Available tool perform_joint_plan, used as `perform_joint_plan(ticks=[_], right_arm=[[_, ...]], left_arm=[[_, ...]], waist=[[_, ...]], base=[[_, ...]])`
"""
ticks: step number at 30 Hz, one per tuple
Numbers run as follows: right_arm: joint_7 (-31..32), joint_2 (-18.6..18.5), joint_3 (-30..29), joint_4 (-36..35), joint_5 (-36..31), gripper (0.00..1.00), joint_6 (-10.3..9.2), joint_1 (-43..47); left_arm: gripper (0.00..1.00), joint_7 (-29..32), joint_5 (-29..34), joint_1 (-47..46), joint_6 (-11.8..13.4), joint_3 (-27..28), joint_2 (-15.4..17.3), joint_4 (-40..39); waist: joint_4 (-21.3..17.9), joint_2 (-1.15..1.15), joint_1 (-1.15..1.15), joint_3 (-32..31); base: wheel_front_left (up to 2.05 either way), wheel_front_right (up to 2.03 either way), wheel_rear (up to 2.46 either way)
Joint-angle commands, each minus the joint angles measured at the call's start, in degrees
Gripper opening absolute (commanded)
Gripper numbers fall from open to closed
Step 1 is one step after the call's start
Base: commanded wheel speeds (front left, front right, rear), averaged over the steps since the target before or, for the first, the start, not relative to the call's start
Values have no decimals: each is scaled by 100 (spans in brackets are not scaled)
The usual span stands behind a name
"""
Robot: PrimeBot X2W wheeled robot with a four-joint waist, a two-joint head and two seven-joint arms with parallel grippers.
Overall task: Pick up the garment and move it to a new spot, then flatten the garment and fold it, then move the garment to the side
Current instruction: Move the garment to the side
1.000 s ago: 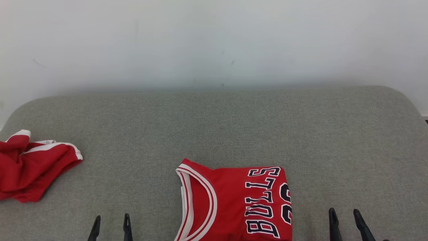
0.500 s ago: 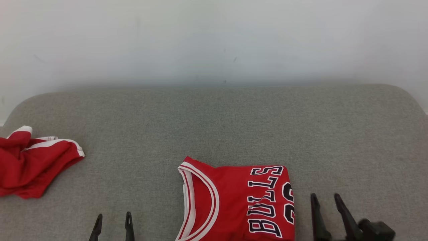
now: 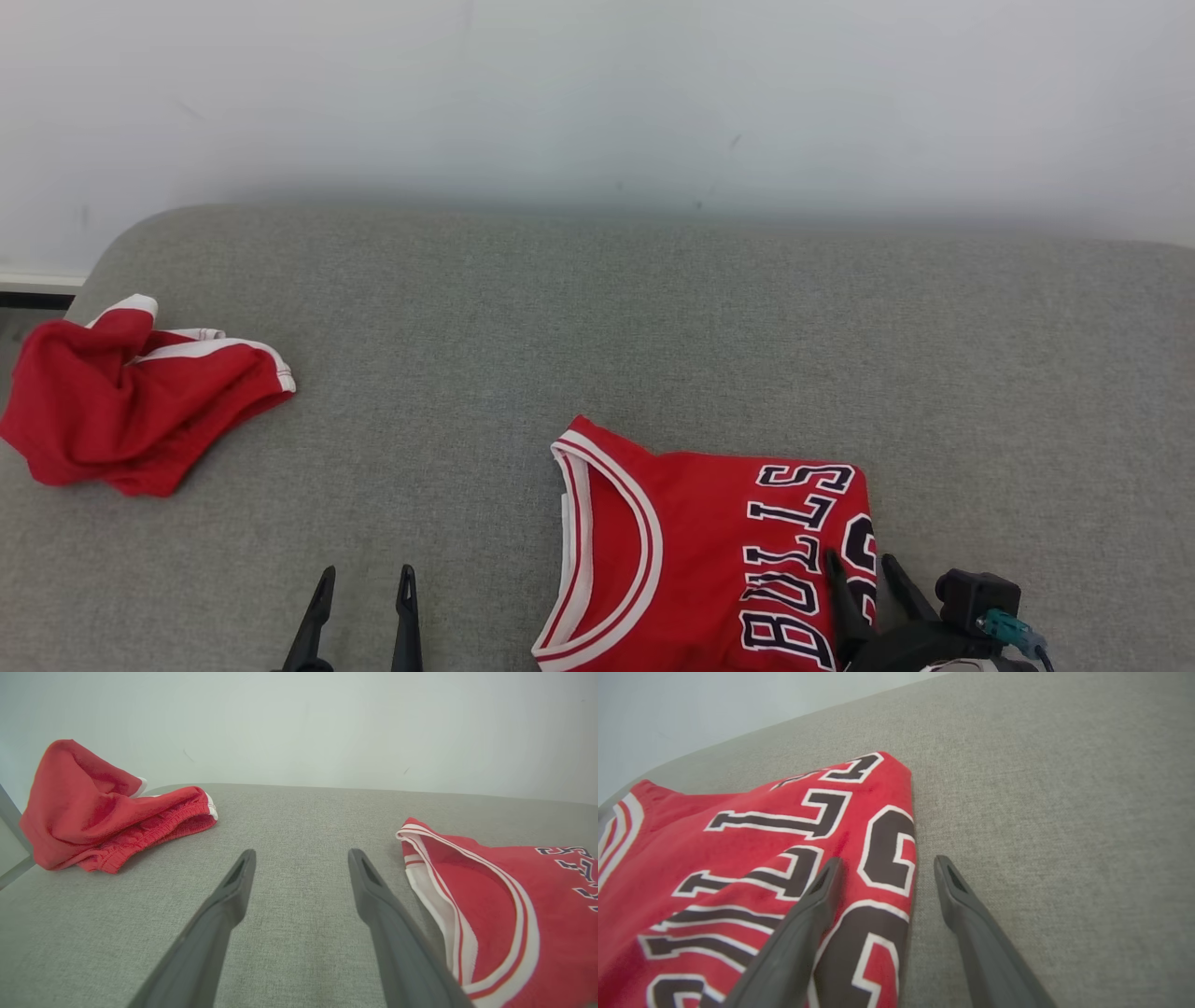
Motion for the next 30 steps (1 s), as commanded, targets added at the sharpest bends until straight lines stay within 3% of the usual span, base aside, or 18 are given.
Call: perform_joint_plan(ticks=[1, 6, 7, 8, 9, 12, 16, 24, 30], right_arm=[[-5, -6, 34, 58, 177, 100, 17, -92], [19, 14, 670, 516, 812, 100, 17, -66], [24, 24, 851, 553, 889, 87, 17, -46], [26, 29, 989, 582, 963, 36, 17, -36], [32, 32, 1119, 614, 1038, 0, 17, -32], [34, 25, 1232, 687, 1035, 0, 17, -148], [-2, -145, 901, 518, 581, 0, 10, -322], [-4, -1020, 423, 53, -30, 0, 10, -807], [-5, -1734, 654, 137, -119, 0, 10, -1630]], left_arm=[[100, -13, -28, -52, 23, 8, 17, -3], [100, -13, -54, -3, 60, 38, 16, -33], [100, -13, -50, 5, 59, 40, 15, -33], [100, -13, -54, 5, 58, 42, 15, -31], [100, -13, -61, -5, 54, 44, 15, -25], [100, -13, -72, -51, 63, 46, 15, -9], [100, -13, -104, -23, 77, 81, 15, -34], [100, -13, -165, -59, 71, 158, 15, -167], [100, -13, 25, -344, -47, 244, 15, -340]], waist=[[77, 0, -1, 37], [58, 0, -1, 62], [45, 0, -1, 65], [31, 0, -1, 67], [19, 0, -1, 67], [-22, 0, -1, 53], [-119, 0, -1, 14], [-464, 0, -1, 213], [-745, 0, -1, 751]], base=[[0, 0, 0], [0, 0, 0], [0, 0, 0], [0, 0, 0], [0, 0, 0], [0, 0, 0], [0, 0, 0], [0, 0, 0], [0, 0, 0]])
